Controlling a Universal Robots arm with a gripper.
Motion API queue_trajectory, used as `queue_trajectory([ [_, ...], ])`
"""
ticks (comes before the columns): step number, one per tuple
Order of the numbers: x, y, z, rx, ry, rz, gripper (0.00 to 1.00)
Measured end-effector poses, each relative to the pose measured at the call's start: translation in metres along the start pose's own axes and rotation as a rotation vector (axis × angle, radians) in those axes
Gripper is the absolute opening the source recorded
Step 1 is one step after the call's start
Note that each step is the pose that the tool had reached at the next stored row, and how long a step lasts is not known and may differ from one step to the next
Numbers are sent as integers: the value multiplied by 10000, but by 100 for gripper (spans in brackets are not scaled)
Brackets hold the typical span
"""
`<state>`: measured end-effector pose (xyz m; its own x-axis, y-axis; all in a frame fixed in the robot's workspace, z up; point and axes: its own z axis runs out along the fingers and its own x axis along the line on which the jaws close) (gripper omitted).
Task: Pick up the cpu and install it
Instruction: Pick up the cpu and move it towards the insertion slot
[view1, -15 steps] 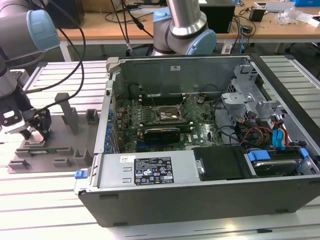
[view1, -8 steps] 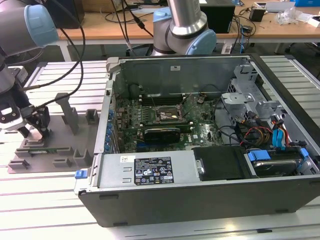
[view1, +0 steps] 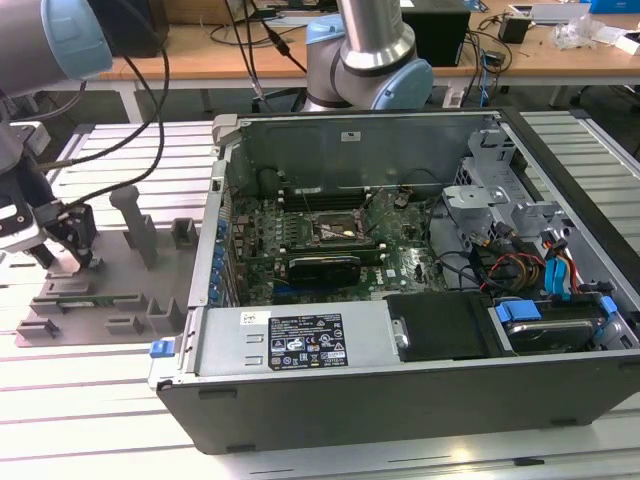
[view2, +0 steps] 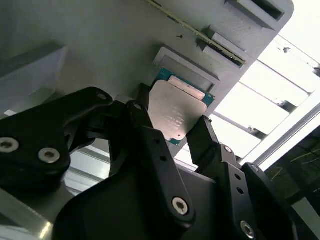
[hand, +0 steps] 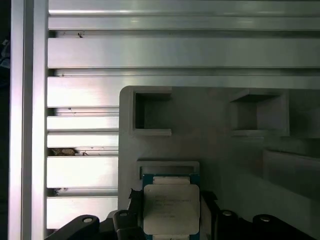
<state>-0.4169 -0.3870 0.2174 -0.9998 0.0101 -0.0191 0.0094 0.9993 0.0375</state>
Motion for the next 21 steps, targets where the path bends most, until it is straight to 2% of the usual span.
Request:
queue_trajectory([
  [2, -2, 3, -89, 0, 0, 0, 55],
  [9, -5, 9, -249, 0, 0, 0, 55],
  [15, -7, 14, -376, 0, -1, 0, 55],
  [21, -9, 18, -472, 0, 0, 0, 55],
])
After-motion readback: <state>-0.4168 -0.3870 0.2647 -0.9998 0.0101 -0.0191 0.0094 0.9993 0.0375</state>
